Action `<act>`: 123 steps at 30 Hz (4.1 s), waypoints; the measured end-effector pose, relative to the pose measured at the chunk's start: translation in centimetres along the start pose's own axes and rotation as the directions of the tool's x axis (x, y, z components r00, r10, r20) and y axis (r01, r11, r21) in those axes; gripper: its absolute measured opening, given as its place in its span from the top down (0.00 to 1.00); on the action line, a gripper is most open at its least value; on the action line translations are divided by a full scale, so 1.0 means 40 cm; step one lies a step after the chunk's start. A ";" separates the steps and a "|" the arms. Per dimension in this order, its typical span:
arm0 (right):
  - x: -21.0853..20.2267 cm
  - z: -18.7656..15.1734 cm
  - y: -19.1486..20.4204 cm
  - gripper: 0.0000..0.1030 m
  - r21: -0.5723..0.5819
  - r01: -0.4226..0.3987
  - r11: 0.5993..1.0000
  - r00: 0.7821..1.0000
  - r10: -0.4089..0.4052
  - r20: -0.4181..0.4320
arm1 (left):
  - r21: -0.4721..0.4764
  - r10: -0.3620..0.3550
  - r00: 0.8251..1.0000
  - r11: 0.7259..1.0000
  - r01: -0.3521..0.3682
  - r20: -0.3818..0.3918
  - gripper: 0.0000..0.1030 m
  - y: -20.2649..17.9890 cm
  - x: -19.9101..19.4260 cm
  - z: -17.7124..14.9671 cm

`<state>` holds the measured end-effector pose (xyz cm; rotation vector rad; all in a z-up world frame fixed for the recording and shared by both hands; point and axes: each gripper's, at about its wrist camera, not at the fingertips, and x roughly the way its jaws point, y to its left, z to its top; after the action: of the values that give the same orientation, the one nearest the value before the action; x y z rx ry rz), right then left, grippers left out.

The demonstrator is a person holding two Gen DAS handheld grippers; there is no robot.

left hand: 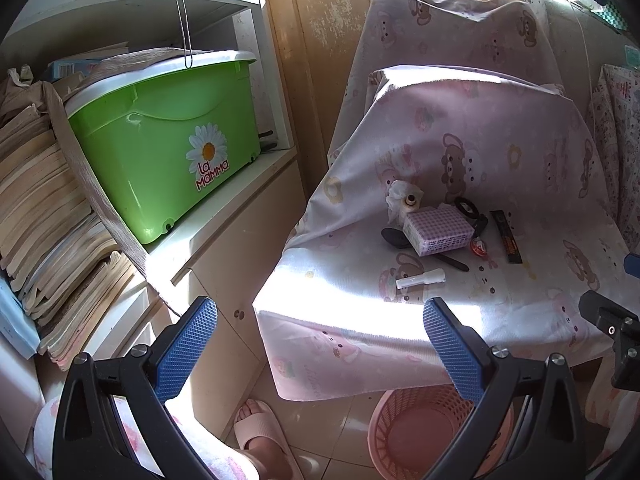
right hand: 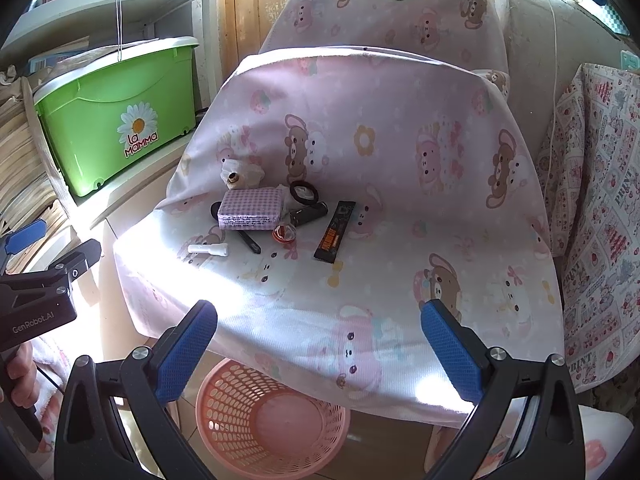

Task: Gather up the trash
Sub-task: 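Move both tools toward the items on the pink-covered table, then grasp the white plastic tube with the left tool while the right tool grasps the small metal clip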

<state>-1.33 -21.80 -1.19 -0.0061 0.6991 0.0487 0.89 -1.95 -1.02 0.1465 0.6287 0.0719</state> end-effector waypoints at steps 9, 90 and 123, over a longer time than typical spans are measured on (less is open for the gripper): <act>0.006 -0.001 -0.006 0.00 -0.003 0.003 1.000 1.000 -0.003 -0.016 | 0.007 -0.007 1.000 1.000 0.008 -0.016 0.01 -0.005 0.010 0.000; 0.206 0.145 -0.060 0.70 -0.011 -0.170 0.985 0.983 0.169 -0.072 | -0.063 -0.128 0.990 0.990 0.125 -0.052 0.51 -0.137 0.216 0.093; 0.373 0.119 0.049 0.85 -0.026 -0.205 0.979 0.968 0.198 -0.153 | -0.161 -0.193 0.972 0.972 0.171 -0.132 0.51 -0.038 0.201 0.062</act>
<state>13.04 -19.11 -7.12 0.0213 0.8475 0.2603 8.86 -2.84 -3.94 -0.0620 0.7790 -0.0484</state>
